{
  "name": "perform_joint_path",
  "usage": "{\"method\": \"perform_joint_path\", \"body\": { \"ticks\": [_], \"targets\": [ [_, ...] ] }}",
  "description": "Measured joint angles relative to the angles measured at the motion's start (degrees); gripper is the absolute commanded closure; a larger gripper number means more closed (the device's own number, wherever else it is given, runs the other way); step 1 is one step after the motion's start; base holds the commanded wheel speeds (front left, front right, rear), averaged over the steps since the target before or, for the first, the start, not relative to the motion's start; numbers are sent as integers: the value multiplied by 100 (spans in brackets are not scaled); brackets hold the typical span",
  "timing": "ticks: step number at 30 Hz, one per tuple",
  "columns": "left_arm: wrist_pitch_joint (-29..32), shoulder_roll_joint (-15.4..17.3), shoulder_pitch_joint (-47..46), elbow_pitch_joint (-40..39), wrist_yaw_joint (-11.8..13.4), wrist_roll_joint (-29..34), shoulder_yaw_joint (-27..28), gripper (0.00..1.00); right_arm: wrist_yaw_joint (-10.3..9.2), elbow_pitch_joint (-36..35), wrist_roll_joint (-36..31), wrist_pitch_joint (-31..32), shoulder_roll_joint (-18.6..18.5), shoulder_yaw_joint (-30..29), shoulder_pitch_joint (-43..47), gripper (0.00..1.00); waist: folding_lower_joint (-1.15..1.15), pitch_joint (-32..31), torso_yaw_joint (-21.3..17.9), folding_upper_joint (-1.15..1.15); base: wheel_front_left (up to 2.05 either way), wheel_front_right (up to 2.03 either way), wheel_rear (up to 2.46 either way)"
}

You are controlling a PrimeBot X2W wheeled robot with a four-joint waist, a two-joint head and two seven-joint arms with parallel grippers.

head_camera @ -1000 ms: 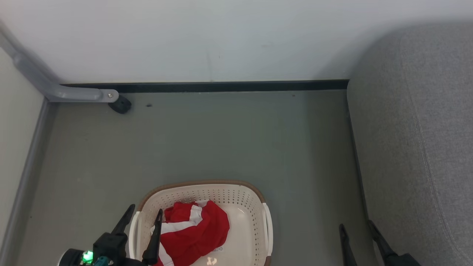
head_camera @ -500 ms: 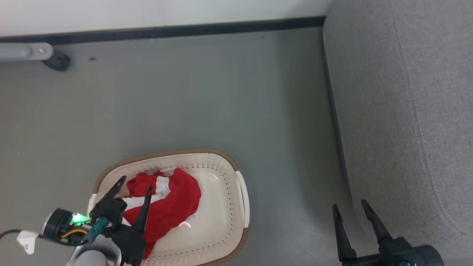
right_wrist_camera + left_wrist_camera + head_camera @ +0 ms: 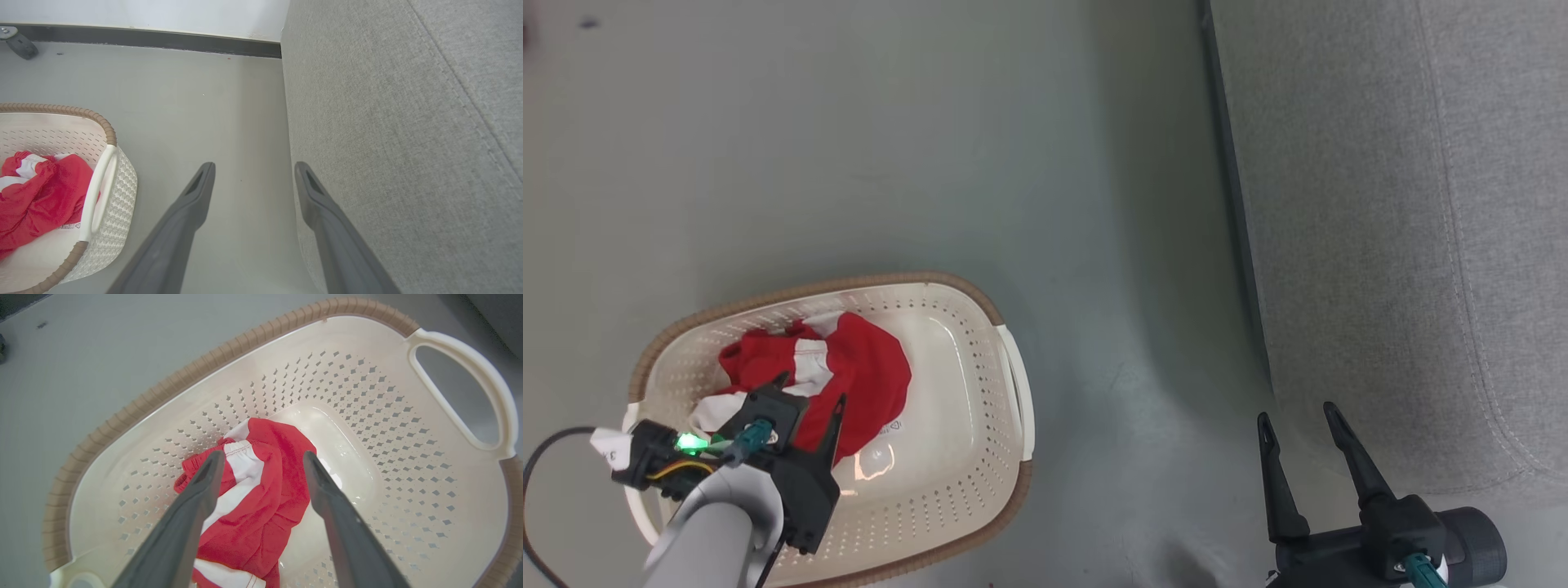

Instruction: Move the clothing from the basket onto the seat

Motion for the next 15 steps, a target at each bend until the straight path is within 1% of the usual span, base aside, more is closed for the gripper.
{"method": "perform_joint_path", "body": {
  "ticks": [5,15],
  "targets": [
    [198,-11,-355,311,-22,-3,-19,0,-1,-89,-33,0,0,-3,-53,0,0,272,-60,-1,0,0,0],
    [532,-42,-892,927,-22,-153,159,0,-1,-168,-147,0,4,105,-216,0,0,759,-169,0,0,0,0]
  ]
}}
